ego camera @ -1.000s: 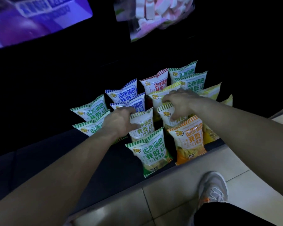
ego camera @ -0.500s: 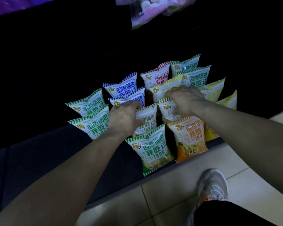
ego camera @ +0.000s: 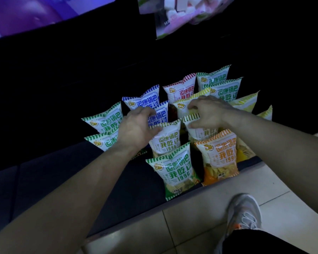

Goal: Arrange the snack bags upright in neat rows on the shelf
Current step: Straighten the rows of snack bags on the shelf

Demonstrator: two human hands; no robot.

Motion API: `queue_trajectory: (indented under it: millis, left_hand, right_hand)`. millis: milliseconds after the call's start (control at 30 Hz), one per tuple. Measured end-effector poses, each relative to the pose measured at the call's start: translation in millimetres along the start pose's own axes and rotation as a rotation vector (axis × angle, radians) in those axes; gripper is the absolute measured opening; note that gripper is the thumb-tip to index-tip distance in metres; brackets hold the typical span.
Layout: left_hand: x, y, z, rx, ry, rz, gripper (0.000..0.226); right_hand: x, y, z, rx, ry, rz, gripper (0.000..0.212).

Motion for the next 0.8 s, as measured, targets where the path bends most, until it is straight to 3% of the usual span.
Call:
queue_trajectory:
  millis: [133, 267, 367, 567, 800]
  left_hand:
    - [1.3, 19.5, -21.4, 0.001, 0.048, 0.061, 0.053]
    - [-16.8, 49.9, -57.0, 0.095, 0.078, 0.106, 0.051]
    - [-33.9, 70.3, -83.8, 0.168, 0.158, 0.044, 0.061]
    - [-54.7, 66.6, -109.9, 0.251, 0.272, -0.229, 0.086]
    - [-47.4, 33.7, -105.3, 0.305, 0.196, -0.238, 0.093]
  right_hand:
    - [6.6, 15.3, -12.2, 0.085, 0.043, 0.126, 0.064]
    - [11.9, 24.2, -45.3, 0.051, 0.108, 0.138, 0.059]
    - [16.1, 29.2, -76.2, -0.048, 0.173, 0.143, 0.062]
    - [33.3, 20.7, -113.3, -0.181, 0.212, 0.169, 0.063]
    - [53.4, -8.4, -115.4, -0.161, 0.180, 0.092, 0.056]
Point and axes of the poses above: each hand's wrist, its own x-axis towards the middle knuckle, its own y-axis out of the back of the hand, z = x × y, the point moved 2 cm from there along x, towards the middle knuckle, and after that the axes turned 2 degrees about -x, right-handed, at the moved point
